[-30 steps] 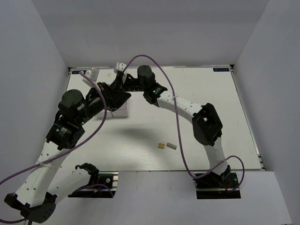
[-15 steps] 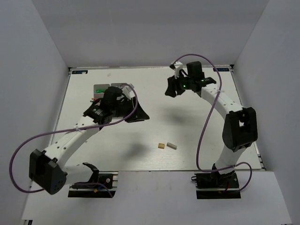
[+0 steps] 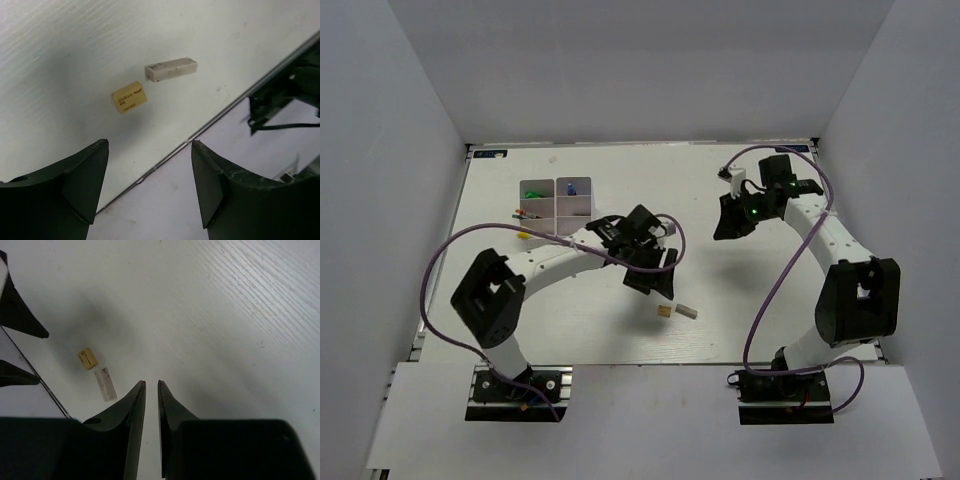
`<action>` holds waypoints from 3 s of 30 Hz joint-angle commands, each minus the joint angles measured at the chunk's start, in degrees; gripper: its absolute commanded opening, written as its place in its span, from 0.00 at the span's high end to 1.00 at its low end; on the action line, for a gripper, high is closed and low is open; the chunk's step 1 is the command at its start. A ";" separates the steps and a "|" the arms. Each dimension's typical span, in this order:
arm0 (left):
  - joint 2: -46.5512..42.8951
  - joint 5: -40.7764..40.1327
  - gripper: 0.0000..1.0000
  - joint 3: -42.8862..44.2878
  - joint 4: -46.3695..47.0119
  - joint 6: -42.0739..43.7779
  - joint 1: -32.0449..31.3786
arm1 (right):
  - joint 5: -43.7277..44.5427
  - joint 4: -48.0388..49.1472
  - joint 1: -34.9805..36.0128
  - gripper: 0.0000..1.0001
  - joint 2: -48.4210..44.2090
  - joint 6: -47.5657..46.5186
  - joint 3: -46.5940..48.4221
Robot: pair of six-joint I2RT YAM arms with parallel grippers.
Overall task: Sort the stationery into containers
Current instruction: Grab a piece of stationery with the left arm, then place the stationery into the container
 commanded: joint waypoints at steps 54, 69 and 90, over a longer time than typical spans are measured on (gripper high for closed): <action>-2.32 -45.26 0.87 6.36 -10.91 -14.16 7.29 | -9.80 -1.81 -11.45 0.65 -9.53 -4.92 -12.15; 0.57 -46.59 0.87 11.80 -9.86 -9.07 20.65 | -10.15 -2.60 -11.36 0.67 -10.06 -6.51 -14.35; 2.52 -44.48 0.29 11.98 -5.81 -4.32 23.82 | -8.66 -5.95 -7.85 0.23 -10.32 -13.97 -14.26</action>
